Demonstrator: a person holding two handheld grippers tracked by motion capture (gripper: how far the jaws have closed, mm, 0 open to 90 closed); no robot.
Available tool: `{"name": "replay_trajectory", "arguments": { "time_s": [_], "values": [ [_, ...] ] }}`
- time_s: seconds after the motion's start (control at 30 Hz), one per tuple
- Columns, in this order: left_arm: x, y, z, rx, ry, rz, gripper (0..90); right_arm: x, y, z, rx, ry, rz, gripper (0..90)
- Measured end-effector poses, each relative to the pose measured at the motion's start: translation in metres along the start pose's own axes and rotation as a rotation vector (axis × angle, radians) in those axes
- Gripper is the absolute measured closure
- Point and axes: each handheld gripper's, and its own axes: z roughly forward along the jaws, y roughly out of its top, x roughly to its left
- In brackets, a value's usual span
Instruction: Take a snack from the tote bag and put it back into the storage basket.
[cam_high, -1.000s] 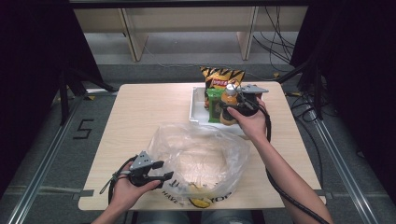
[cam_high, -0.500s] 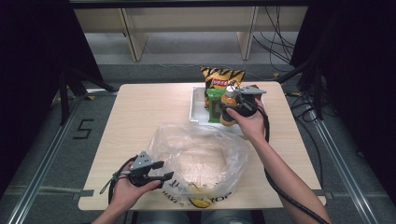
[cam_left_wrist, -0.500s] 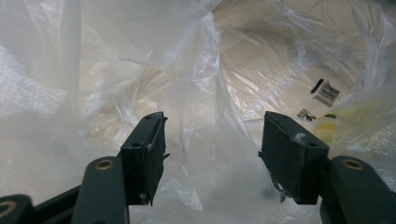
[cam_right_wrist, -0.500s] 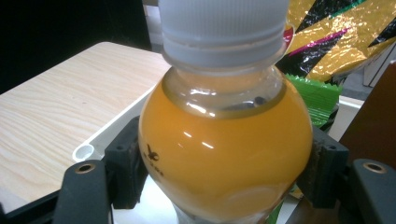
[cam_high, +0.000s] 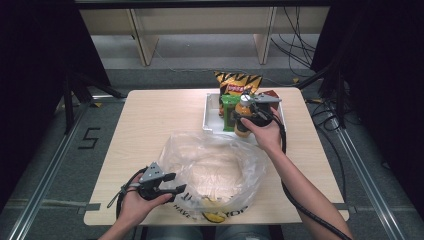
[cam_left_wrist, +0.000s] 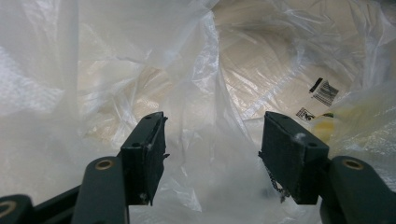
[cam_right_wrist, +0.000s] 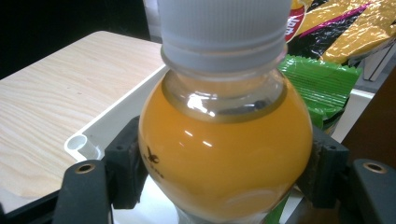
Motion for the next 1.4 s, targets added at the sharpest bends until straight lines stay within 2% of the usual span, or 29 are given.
{"name": "replay_trajectory", "arguments": {
  "time_s": [0.1,0.13,0.23,0.27,0.33,0.37,0.4,0.43,0.47,0.5,0.53,0.7,0.73,0.77,0.83,0.9,0.97,1.0,1.03,1.1,1.17,1.2,1.23,1.27,1.33,1.37,1.4],
  "values": [
    [0.000,0.000,0.000,-0.001,-0.005,0.001,39.4,0.001,-0.001,0.000,0.017,-0.002,0.008,31.1],
    [0.000,0.000,0.000,-0.002,-0.007,0.000,39.4,0.001,-0.001,0.002,-0.002,-0.002,0.012,31.1],
    [0.000,0.000,0.000,-0.001,-0.007,0.002,39.4,0.002,-0.002,0.003,-0.001,-0.012,0.010,31.1],
    [-0.001,0.000,0.000,0.001,-0.006,-0.017,39.4,-0.001,-0.003,0.003,0.009,-0.003,-0.018,31.1],
    [-0.001,0.000,0.000,0.002,-0.007,-0.017,39.4,0.003,-0.003,0.003,0.023,-0.003,0.025,31.1],
    [-0.001,0.000,0.001,0.001,-0.007,-0.017,39.4,0.002,-0.003,0.003,0.020,-0.005,0.016,31.1],
    [-0.001,0.000,0.001,0.001,-0.007,-0.019,39.4,0.002,-0.003,0.002,0.030,-0.006,0.025,31.1],
    [-0.001,0.000,0.001,0.002,-0.007,-0.019,39.4,0.001,-0.003,0.004,0.023,-0.008,0.009,31.1],
    [0.000,0.000,0.000,0.007,-0.013,-0.007,39.4,0.002,-0.004,0.005,0.019,-0.005,0.019,31.1],
    [-0.001,0.000,0.000,0.009,-0.014,-0.017,39.4,0.003,-0.004,0.005,0.022,-0.004,0.025,31.1],
    [0.000,0.000,0.000,0.007,-0.013,0.001,39.4,0.002,-0.005,0.005,0.031,-0.002,0.000,31.1],
    [0.000,0.000,0.000,0.003,-0.012,0.002,39.4,0.001,-0.005,0.007,0.035,-0.013,0.002,31.1],
    [0.000,0.000,0.000,0.003,-0.012,0.002,39.4,0.002,-0.006,0.008,0.034,-0.002,0.002,31.1],
    [0.000,0.000,0.001,0.004,-0.013,0.003,39.4,0.000,-0.007,0.009,0.030,-0.003,-0.018,31.1],
    [0.000,0.000,0.001,0.003,-0.014,0.001,39.4,0.003,-0.007,0.009,0.045,-0.011,0.012,31.0],
    [0.000,0.000,0.001,0.005,-0.014,0.002,39.4,0.000,-0.008,0.011,0.040,-0.009,-0.017,31.0],
    [0.000,0.000,0.001,0.005,-0.013,0.003,39.5,0.003,-0.009,0.011,0.058,-0.003,0.019,31.0],
    [0.000,0.000,0.001,0.005,-0.013,0.002,39.4,0.002,-0.010,0.012,0.043,-0.013,0.004,31.0],
    [0.000,0.000,0.000,0.011,-0.014,0.000,39.4,0.002,-0.010,0.011,0.062,-0.011,0.006,31.0],
    [-0.001,0.000,0.001,0.009,-0.014,-0.002,39.4,0.002,-0.010,0.013,0.052,-0.005,0.027,30.9],
    [0.000,0.000,0.001,0.012,-0.015,0.000,39.4,0.001,-0.011,0.013,0.063,-0.007,0.011,30.9],
    [0.000,0.000,0.001,0.012,-0.015,0.000,39.4,0.004,-0.012,0.013,0.069,-0.012,0.038,30.8],
    [0.000,0.000,0.001,0.012,-0.015,0.001,39.4,0.002,-0.012,0.014,0.059,-0.013,0.025,30.8],
    [0.000,0.000,0.001,0.007,-0.015,0.002,39.4,0.004,-0.012,0.014,0.071,-0.010,0.048,30.8],
    [-0.001,0.000,0.001,0.001,-0.010,-0.005,39.5,0.000,-0.014,0.015,0.076,-0.019,0.003,30.7],
    [-0.001,0.000,0.001,0.005,-0.010,-0.007,39.4,0.003,-0.015,0.015,0.081,-0.017,0.035,30.6],
    [-0.001,0.000,0.001,0.009,-0.009,-0.001,39.4,0.002,-0.015,0.017,0.066,-0.019,0.026,30.6]
  ]
}}
